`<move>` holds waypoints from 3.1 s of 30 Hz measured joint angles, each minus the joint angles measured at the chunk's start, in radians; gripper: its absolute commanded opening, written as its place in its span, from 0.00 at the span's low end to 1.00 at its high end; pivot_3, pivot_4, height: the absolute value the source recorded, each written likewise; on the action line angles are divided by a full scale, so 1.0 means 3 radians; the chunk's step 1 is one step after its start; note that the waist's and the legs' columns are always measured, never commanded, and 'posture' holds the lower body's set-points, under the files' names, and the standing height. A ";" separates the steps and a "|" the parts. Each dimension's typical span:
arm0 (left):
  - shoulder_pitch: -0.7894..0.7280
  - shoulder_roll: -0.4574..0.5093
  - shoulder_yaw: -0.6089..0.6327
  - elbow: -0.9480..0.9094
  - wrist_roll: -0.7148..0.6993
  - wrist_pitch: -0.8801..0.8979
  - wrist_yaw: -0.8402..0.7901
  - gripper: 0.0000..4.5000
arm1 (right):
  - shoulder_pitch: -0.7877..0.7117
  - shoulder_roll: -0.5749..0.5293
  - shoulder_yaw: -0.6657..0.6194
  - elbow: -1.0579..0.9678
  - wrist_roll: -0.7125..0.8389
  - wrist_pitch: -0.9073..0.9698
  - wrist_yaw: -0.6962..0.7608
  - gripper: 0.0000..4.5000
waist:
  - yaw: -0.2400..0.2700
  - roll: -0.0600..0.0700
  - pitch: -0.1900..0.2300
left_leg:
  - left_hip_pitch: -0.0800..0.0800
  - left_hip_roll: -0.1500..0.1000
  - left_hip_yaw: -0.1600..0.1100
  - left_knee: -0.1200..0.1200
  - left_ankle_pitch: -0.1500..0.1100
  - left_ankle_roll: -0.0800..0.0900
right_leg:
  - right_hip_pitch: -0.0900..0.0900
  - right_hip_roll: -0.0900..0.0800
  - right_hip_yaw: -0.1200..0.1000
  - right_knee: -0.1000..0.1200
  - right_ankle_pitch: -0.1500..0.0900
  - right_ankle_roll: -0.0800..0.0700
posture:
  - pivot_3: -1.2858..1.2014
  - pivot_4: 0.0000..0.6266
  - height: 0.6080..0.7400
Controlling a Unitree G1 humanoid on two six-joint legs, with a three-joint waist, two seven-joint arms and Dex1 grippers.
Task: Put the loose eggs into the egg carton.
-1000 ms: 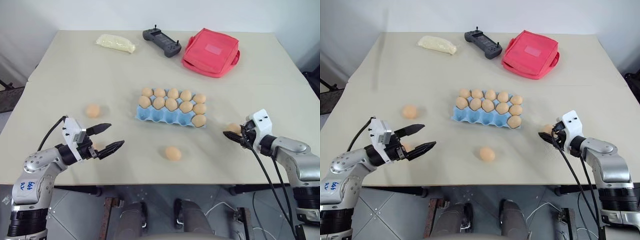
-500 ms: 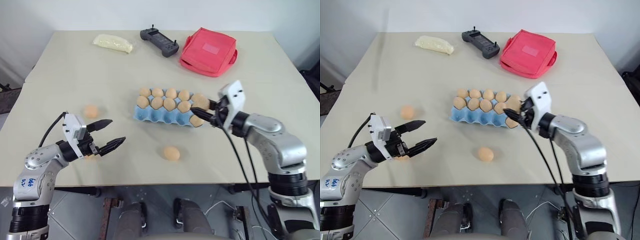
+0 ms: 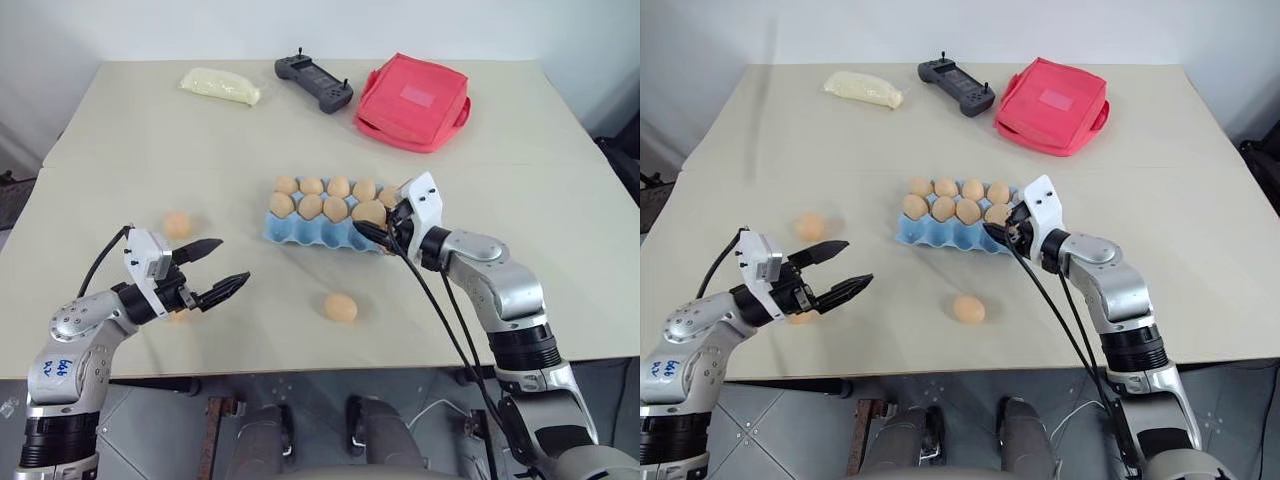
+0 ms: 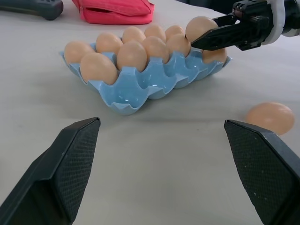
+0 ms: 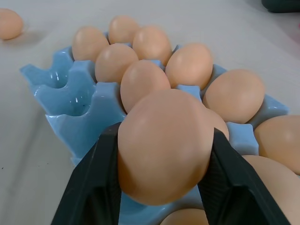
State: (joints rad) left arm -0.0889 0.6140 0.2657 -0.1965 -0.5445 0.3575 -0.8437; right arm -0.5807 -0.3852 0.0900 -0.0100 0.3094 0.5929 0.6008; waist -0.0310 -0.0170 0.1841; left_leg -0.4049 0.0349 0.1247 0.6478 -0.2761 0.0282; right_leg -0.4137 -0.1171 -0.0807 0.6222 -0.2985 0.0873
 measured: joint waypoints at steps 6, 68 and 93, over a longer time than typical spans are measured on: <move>-0.0012 -0.0002 0.0000 0.0000 0.0000 0.0000 0.0002 1.00 | -0.0001 0.0022 0.0008 -0.0079 0.0009 0.0008 0.0059 1.00 | 0.0001 0.0000 0.0000 | 0.0001 0.0000 0.0000 0.0001 -0.0002 -0.0007 | 0.0000 -0.0001 0.0001 0.0002 0.0000 0.0000 | 0.52 0.24 1.00; 0.0741 0.0348 0.0269 -0.0232 -0.0004 -0.0356 -0.0500 1.00 | 0.0342 -0.0656 0.0999 -0.0420 -0.0258 -0.0449 0.1617 0.88 | 0.0007 0.0005 0.0005 | -0.0002 0.0013 0.0000 -0.0002 -0.0012 -0.0019 | -0.0005 -0.0001 -0.0011 -0.0011 0.0002 -0.0023 | 0.52 0.24 1.00; 0.0441 0.0229 0.0115 -0.0093 -0.0002 -0.0357 -0.0383 1.00 | -0.0631 -0.0076 0.0479 0.0322 -0.0419 -0.0311 0.0853 0.37 | -0.0007 0.0005 0.0005 | -0.0003 0.0016 0.0006 -0.0004 -0.0001 -0.0015 | -0.0013 0.0000 -0.0025 0.0001 0.0003 -0.0021 | 0.52 0.24 1.00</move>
State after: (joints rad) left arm 0.0433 0.6828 0.3003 -0.2243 -0.5450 0.2503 -0.9588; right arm -0.7701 -0.4079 0.2336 0.0865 0.1838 0.4994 0.8566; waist -0.0332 -0.0154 0.1856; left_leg -0.4059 0.0398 0.1264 0.6467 -0.2763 0.0237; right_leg -0.4177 -0.1172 -0.0882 0.6225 -0.2975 0.0809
